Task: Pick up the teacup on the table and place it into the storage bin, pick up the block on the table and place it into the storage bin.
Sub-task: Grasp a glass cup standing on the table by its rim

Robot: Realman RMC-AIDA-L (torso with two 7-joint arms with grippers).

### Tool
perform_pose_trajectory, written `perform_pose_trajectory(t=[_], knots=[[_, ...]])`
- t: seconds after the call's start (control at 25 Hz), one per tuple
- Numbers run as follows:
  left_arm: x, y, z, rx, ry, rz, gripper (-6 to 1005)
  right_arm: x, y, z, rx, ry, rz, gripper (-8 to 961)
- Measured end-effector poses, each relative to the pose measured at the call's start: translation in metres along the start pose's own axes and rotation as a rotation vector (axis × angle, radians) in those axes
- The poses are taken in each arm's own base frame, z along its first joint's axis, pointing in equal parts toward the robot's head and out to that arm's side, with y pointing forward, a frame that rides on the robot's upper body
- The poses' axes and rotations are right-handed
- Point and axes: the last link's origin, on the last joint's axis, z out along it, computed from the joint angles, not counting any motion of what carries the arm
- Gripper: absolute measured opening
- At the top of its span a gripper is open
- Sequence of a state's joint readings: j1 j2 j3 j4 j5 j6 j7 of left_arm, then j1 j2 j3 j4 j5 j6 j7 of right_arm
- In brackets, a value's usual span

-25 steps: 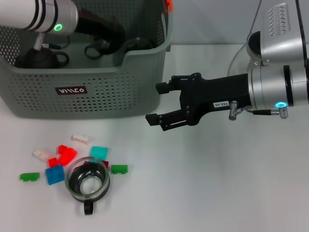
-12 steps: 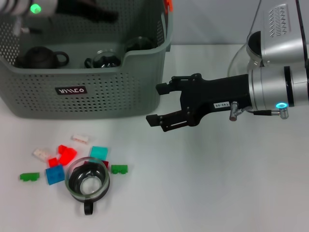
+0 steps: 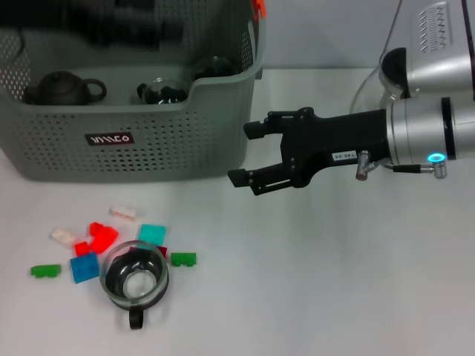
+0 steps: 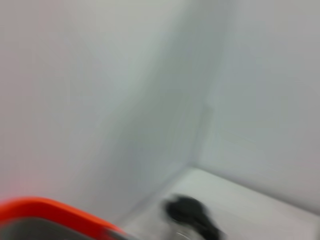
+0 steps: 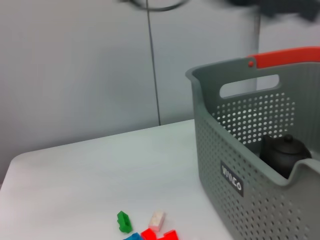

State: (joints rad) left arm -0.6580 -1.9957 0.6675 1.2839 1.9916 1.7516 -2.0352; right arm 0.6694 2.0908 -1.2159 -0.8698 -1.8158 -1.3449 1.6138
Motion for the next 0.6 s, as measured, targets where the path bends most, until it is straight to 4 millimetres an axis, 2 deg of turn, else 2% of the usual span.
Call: perform_pose_trajectory(t=[0.12, 0.24, 0.44, 0.6], knots=[[-0.019, 0.021, -0.01, -0.062, -0.051, 0.096, 832, 0.001, 0.0, -0.001, 0.003, -0.002, 0.003, 916], [-0.039, 0.033, -0.015, -0.09, -0.111, 0.187, 830, 0.001, -0.001, -0.002, 0.009, -0.007, 0.009, 916], [-0.073, 0.046, -0.021, -0.144, -0.243, 0.298, 828, 0.002, -0.003, -0.002, 0.015, -0.017, 0.036, 915], [-0.09, 0.054, -0.023, -0.166, -0.354, 0.365, 827, 0.004, -0.005, -0.001, 0.018, -0.029, 0.063, 915]])
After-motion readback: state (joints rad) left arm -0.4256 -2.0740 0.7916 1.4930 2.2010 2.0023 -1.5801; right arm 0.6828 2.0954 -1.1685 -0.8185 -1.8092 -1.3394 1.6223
